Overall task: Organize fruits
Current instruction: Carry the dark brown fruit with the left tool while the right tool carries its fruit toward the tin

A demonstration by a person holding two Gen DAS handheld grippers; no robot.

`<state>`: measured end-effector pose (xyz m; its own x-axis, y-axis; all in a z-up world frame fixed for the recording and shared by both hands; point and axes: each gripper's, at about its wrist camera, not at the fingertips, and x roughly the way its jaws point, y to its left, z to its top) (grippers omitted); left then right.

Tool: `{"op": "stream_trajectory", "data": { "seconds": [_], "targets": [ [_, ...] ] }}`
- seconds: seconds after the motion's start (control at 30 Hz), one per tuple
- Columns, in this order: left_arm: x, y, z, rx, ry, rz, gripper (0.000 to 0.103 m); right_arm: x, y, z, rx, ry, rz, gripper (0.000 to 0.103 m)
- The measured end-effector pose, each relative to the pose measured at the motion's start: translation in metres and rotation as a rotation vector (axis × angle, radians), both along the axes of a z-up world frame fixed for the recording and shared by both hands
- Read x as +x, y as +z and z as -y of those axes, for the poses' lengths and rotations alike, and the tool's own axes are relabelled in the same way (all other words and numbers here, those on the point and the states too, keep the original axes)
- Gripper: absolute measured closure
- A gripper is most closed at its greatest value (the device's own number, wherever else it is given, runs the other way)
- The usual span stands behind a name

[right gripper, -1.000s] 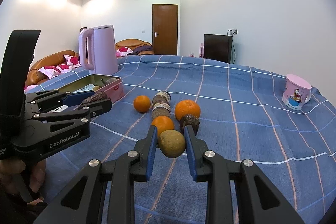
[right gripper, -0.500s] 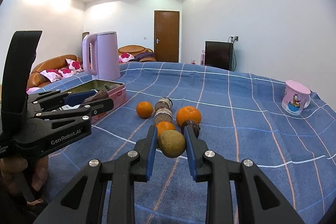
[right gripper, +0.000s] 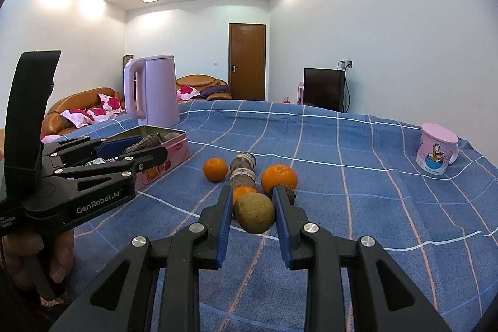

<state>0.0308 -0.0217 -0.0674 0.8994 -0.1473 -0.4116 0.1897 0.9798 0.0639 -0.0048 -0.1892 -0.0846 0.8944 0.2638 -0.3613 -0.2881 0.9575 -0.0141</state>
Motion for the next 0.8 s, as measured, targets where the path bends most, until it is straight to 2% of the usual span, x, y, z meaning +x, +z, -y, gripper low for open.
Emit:
{"op": "stream_trajectory", "data": {
  "seconds": [0.57, 0.8],
  "targets": [
    [-0.008, 0.006, -0.005, -0.026, 0.014, 0.055, 0.064, -0.009, 0.004, 0.005, 0.029, 0.012, 0.06, 0.075],
    [-0.019, 0.014, -0.005, -0.022, 0.025, 0.118, 0.064, -0.011, 0.005, 0.007, 0.044, 0.019, 0.079, 0.075]
  ]
}}
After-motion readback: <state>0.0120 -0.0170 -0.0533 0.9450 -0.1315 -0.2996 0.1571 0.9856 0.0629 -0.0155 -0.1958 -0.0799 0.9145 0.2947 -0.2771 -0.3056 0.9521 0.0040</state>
